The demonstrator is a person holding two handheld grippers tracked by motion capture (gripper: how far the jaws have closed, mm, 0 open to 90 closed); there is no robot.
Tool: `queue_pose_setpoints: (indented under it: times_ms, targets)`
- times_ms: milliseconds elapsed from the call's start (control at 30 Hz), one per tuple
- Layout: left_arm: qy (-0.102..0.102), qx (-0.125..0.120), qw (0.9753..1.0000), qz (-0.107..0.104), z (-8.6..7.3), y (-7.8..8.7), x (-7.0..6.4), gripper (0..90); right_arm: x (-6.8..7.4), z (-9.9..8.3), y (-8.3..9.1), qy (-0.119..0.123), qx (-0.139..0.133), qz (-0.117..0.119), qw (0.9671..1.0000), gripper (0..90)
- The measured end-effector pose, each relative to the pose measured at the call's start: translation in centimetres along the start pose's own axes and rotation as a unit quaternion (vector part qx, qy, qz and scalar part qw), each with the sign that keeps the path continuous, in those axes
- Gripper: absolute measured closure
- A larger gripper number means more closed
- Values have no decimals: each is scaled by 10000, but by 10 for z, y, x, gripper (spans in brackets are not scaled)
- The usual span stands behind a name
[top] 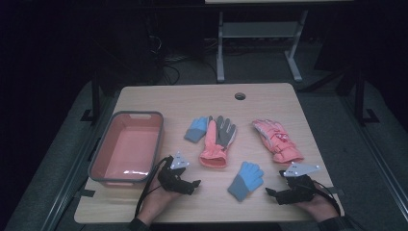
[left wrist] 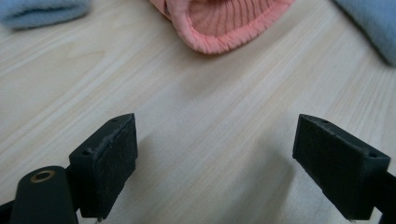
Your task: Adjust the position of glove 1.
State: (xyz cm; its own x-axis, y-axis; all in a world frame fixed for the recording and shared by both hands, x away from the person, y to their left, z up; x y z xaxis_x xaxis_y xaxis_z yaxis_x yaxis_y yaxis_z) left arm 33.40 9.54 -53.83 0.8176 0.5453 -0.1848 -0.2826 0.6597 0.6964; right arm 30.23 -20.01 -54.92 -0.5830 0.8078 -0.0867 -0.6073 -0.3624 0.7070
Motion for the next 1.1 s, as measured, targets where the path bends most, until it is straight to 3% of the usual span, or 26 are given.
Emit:
queue_pose_setpoints:
  times_ms: [167,467,800,1100]
  targets:
    - [17,-129,9999,41,15,6,-1,138,0,0,-2,4,-132,-19,9999,117]
    - [175,-386,9989,177,48,12,14,140,-1,0,-3,-20,-116,-49,9999,104]
    - [219,-415,9973,558,78,5,42,144,-1,0,-3,-26,-116,-57,9999,104]
    - [362,-342,9966,661,101,-4,73,221,-1,0,-3,-25,-116,-60,9999,103]
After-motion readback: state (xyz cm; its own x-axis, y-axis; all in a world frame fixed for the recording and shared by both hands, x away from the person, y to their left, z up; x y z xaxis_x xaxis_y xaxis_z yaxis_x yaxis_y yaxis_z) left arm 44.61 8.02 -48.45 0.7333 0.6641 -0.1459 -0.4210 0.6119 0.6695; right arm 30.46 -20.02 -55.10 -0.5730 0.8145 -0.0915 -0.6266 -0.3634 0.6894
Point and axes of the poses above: each handheld gripper's, and its own axes: y roughly backward along the jaws, z roughly out of its top, x roughly to its left, the point moved 10 cm from there along -y, roughly forward along the jaws, and after that the axes turned 11 degrees about -z, right-handed, at the moved point
